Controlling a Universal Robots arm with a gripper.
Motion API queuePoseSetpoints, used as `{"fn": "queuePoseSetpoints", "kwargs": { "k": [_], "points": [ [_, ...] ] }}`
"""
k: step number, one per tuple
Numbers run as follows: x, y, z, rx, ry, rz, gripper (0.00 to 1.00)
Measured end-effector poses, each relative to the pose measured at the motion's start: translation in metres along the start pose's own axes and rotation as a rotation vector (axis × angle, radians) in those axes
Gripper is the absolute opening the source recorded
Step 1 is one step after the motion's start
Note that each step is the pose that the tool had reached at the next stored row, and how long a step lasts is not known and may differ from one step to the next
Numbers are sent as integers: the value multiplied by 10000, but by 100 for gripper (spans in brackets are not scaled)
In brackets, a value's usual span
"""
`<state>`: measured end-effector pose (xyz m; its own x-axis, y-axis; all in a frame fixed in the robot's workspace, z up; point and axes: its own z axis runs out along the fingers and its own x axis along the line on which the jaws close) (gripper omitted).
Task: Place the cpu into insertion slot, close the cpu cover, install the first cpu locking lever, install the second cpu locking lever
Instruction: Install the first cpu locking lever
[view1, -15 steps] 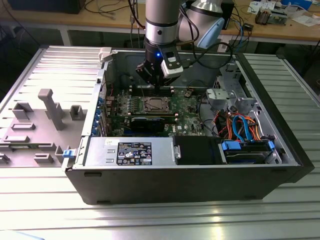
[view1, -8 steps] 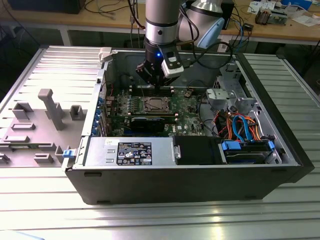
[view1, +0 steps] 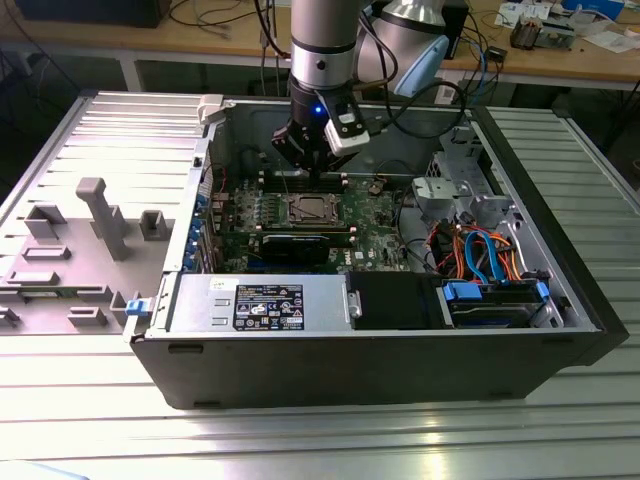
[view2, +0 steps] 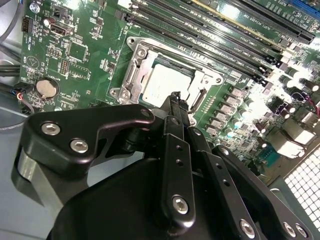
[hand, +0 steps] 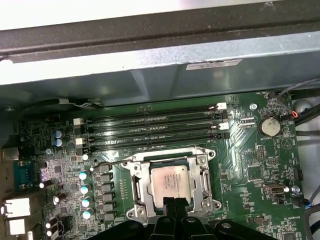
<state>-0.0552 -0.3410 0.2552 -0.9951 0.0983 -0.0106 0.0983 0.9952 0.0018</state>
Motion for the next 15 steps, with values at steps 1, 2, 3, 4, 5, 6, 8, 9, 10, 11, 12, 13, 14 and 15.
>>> {"fn": "queuePoseSetpoints", "kwargs": {
  "k": [1,2,3,4,5,6,8,9,10,11,12,13,14,15],
  "points": [
    [0,0,0,0,0,-42,11],
    [0,0,0,-1,0,-68,11],
    [0,0,0,-1,0,-99,11],
    [0,0,0,-2,0,-129,11],
    [0,0,0,-2,0,-178,11],
    [0,0,0,-3,0,-214,11],
    [0,0,0,-3,1,-271,11],
    [0,0,0,-3,0,-280,11],
    [0,0,0,-3,0,-282,11],
    [0,0,0,-3,0,-284,11],
    [0,0,0,-3,0,-286,11],
    [0,0,0,-3,0,-286,11],
    [0,0,0,-4,0,-286,11],
    [0,0,-1,-5,0,-286,11]
  ]
}}
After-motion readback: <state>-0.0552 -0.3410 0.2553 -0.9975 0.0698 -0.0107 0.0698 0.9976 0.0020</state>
